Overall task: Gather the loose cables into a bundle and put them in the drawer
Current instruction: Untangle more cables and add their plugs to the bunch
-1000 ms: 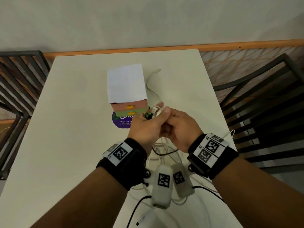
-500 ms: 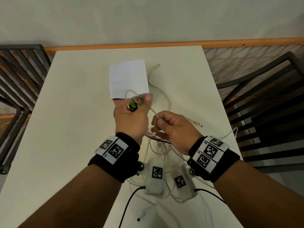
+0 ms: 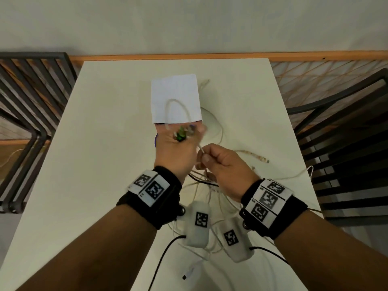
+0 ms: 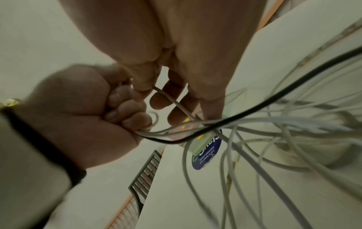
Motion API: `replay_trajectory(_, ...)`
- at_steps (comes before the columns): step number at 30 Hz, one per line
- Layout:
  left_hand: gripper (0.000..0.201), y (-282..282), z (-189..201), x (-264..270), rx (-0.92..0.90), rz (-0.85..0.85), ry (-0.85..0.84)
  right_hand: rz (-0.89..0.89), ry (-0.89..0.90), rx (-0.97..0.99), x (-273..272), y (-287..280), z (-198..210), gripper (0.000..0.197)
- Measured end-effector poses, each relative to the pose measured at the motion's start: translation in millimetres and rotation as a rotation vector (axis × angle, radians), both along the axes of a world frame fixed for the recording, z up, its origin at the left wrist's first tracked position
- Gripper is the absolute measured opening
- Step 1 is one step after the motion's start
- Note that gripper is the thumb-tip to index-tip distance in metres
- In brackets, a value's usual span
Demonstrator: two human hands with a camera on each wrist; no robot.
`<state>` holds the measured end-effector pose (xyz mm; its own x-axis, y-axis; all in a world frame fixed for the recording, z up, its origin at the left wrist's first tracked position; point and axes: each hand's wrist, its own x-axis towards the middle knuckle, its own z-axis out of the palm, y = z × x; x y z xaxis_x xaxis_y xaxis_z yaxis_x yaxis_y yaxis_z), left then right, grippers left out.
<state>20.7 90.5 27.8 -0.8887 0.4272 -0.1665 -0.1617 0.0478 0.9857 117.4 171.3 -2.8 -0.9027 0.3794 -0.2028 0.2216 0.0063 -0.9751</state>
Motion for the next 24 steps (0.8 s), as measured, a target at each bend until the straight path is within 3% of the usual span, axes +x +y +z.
replay_trajectory(2, 0.011, 0.9, 2.4, -9.9, 0.108, 0.166, -0.085, 0.012, -0.015, 0.049, 0.6, 1.3, 1.5, 0.023)
replay_trajectory(3, 0.012, 1.1, 1.8, -11.4, 0.094, 0.148, -0.096, 0.008, -0.005, 0.051, 0.6, 2.0, 0.9, 0.023)
replay_trajectory(6, 0.019, 0.4, 3.9, 5.9, -0.036, -0.142, 0.016, -0.016, 0.063, -0.050, 0.9, 1.8, 4.5, 0.031)
replay_trajectory(7, 0.022, -0.2, 3.1, 8.0, -0.031, -0.155, 0.018, -0.012, 0.078, -0.062, 1.3, 2.4, 6.1, 0.031)
replay_trajectory(10, 0.031, 1.4, 4.8, -1.1, 0.099, 0.065, -0.103, 0.010, 0.084, -0.045, -0.1, 7.0, 9.7, 0.023)
replay_trajectory(12, 0.028, 1.6, 2.4, -1.4, 0.108, 0.108, -0.118, 0.014, 0.095, -0.109, -1.2, 7.8, 9.8, 0.022)
replay_trajectory(15, 0.011, -1.1, 6.5, 12.3, 0.027, -0.158, 0.001, 0.018, 0.120, -0.170, 1.7, 6.6, 9.1, 0.018)
replay_trajectory(16, 0.010, -1.2, 7.6, 11.4, 0.022, -0.166, 0.019, 0.021, 0.112, -0.169, 3.9, 6.4, 9.9, 0.018)
replay_trajectory(20, 0.009, 0.7, 14.7, -8.6, 0.121, 0.127, -0.084, 0.017, 0.048, -0.085, 6.8, 10.3, 12.6, 0.020)
replay_trajectory(21, 0.010, 0.5, 14.9, -8.4, 0.090, 0.090, -0.079, 0.017, 0.044, -0.072, 6.0, 9.9, 13.3, 0.020)
replay_trajectory(24, 0.016, -2.2, 12.8, 8.1, 0.013, -0.236, -0.021, 0.033, 0.046, -0.102, 5.5, 6.5, 16.3, 0.020)
